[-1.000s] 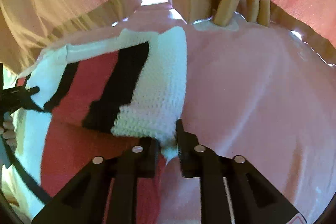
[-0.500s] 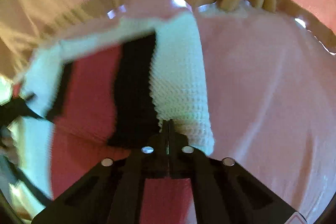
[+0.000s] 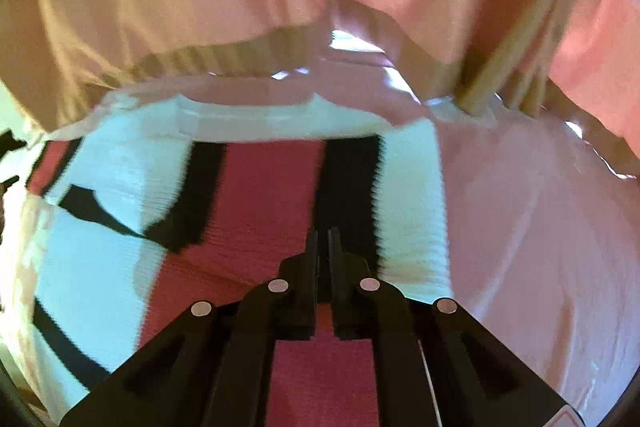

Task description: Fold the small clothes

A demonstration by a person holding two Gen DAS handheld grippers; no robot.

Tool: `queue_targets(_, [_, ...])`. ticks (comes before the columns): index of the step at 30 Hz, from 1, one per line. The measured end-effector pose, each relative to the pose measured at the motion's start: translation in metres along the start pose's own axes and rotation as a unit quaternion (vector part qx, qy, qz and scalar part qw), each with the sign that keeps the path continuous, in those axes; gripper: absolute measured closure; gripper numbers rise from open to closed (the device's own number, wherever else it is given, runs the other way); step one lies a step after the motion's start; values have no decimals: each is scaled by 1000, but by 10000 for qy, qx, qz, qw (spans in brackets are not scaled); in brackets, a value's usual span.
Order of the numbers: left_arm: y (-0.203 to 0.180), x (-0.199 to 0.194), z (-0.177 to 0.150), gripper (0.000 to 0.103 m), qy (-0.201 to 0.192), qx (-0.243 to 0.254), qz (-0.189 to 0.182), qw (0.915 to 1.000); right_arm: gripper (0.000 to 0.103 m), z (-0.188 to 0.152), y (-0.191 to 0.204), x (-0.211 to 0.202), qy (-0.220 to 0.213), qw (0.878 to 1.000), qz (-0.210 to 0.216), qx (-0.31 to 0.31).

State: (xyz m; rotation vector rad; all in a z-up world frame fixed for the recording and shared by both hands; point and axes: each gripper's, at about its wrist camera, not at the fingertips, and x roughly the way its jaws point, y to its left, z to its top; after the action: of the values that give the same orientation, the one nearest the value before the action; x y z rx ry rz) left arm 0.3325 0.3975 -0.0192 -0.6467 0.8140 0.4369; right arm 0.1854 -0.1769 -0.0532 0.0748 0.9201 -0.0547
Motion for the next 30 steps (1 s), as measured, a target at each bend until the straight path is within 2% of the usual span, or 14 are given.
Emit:
queue_targets(4, [40,38,35,26,67,-250,562,9981,95,2,14,12,102,9999,114,-44])
queue_targets(6, [50,59,41,27,256,-338,504,9978,91,0,26,21,177,9997,59,-153])
queue_targets(7, [50,62,42,27,146,-301,488,9983,88,-4,29,23,223,9996,45,-187])
queue_targets(8, [44,64,44,32,-23,-113,455,9989,87,-7,31,27,272,9994,21,-225])
queue_targets(10, [35,67,46,61,-51,167,536,9984,86,-12,33,30,339,9990,-26,-275])
queue_targets(11, [33,66,46,93,-85,240,471,9986,86,-13,32,31,345,9990,-50,-262])
queue_targets(13, [21,52,45,94,-176,181,-33,9997,86,-12,28,31,352,9992,-34,-199])
queue_targets(14, [12,40,43,94,-320,238,-130,9991,86,-10,26,29,311,9994,-41,-150])
queue_targets(17, [-38,-14,25,95,-722,911,-472,9921,85,-6,20,20,203,9998,-30,-51])
queue_targets(19, [-84,-55,8,95,-885,1324,-904,9831,84,-3,15,12,122,9999,1,32])
queue_targets(21, [-136,-104,-25,95,-948,1791,-1526,9673,81,0,10,5,26,9999,7,109])
queue_targets(25, [-233,-172,-122,95,-385,2584,-2644,9283,77,6,-5,-8,-106,9996,22,261])
queue_targets(27, [-269,-180,-170,94,24,2866,-2936,9120,77,8,-16,-14,-167,9993,-48,343])
queue_targets(30, [-310,-169,-248,90,587,3315,-2953,8941,72,7,-37,-16,-102,9984,-14,558])
